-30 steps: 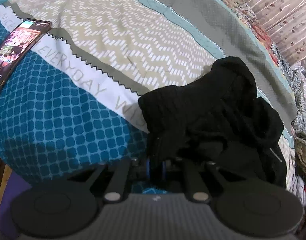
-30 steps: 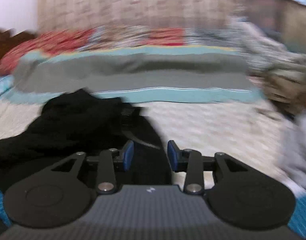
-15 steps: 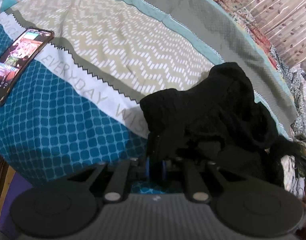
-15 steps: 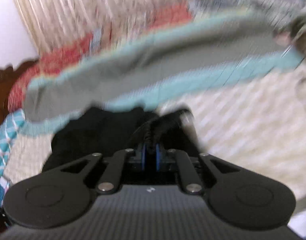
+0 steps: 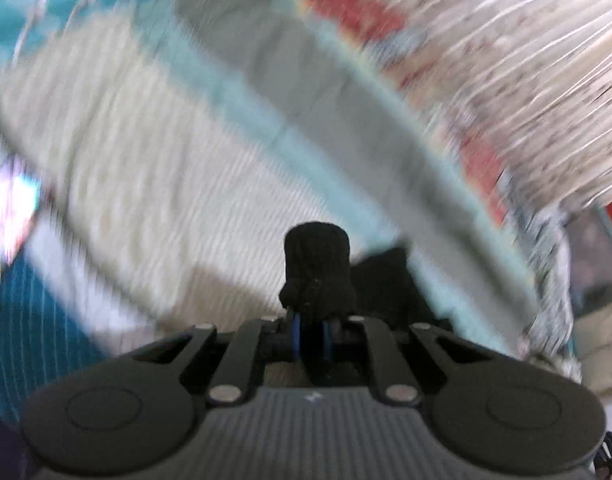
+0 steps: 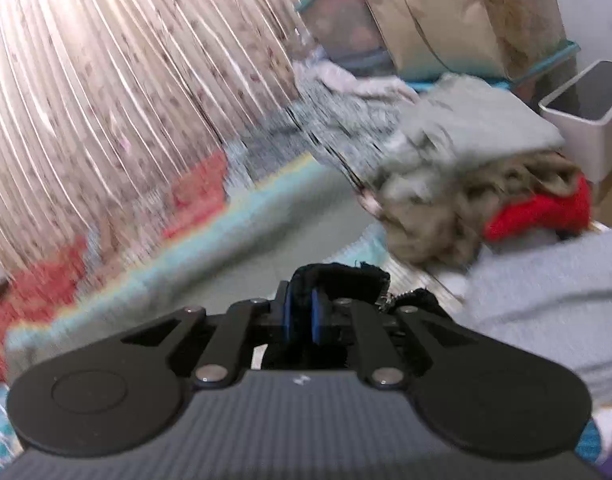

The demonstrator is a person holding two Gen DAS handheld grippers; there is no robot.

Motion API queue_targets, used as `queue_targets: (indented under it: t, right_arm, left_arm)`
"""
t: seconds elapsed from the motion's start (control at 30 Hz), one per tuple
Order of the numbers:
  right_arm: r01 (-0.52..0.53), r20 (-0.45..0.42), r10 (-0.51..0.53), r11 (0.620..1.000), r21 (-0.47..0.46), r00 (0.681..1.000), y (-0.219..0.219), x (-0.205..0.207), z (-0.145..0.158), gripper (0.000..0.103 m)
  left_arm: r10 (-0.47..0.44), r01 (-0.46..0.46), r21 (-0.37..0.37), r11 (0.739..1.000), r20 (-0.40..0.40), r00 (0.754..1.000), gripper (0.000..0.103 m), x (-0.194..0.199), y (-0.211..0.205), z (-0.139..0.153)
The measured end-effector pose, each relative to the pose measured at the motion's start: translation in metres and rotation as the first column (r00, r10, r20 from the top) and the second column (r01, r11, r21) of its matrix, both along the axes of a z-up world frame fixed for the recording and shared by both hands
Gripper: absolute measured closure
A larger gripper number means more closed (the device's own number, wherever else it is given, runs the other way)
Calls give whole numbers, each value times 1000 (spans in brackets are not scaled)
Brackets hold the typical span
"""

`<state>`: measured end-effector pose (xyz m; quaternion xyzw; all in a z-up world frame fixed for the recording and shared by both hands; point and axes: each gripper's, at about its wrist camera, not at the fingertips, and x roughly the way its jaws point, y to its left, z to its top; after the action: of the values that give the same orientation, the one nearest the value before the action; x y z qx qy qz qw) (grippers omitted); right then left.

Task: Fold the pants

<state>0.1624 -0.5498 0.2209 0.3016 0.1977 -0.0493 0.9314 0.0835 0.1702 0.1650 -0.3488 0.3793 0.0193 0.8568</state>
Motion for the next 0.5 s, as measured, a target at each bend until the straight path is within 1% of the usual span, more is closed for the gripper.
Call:
queue_targets:
  t: [0.03,0.1,0.13,0.17,0.2,0.23,0.27,0.33,0.37,0.4,0.43,0.47,0.5]
  right_arm:
    - [-6,48,5,1000,26,999,1,3,11,91]
    - [-27,141,19,998,55,990,1,-8,28,91]
    - [-39,172,28,998,59,985,0,-14,31,91]
    - [-51,196,38,997,62,980,-4,-21,32,91]
    - [-62,208,46,996,70,977,-9,-30,26,91]
    - [-67,208,48,994,84,977,-14,-53,14,91]
    - [-70,194,49,992,104,980,-19,-60,1,91]
    - [-50,129,31,988,149,991,-33,-78,-35,91]
    - [-29,90,14,985,172,996,-40,-100,-54,91]
    - [-2,33,-5,977,214,999,-51,-114,-81,91]
    - [25,-16,-22,965,260,1000,-59,-119,-104,91]
    - [65,-77,-43,948,312,996,-68,-127,-132,91]
    - [107,-134,-64,934,341,989,-74,-135,-154,90]
  left_arm:
    - [13,-14,6,1000,51,999,94,1,5,21]
    - [29,-32,24,999,127,992,95,-6,13,50]
    - [39,-47,48,998,159,986,95,-13,17,61]
    - [50,-64,71,995,177,983,94,-22,19,66]
    - [62,-79,90,993,180,982,94,-29,24,66]
    - [73,-91,106,990,162,984,94,-38,28,60]
    - [81,-96,114,989,131,988,94,-45,32,51]
    - [98,-101,110,989,29,995,94,-59,39,18]
    - [106,-102,103,989,-33,994,94,-65,42,-4]
    - [115,-107,90,990,-89,989,94,-73,44,-26]
    - [124,-114,72,991,-139,982,94,-80,46,-45]
    - [130,-123,49,991,-187,974,94,-88,49,-63]
    - [135,-132,25,991,-230,964,94,-99,51,-82]
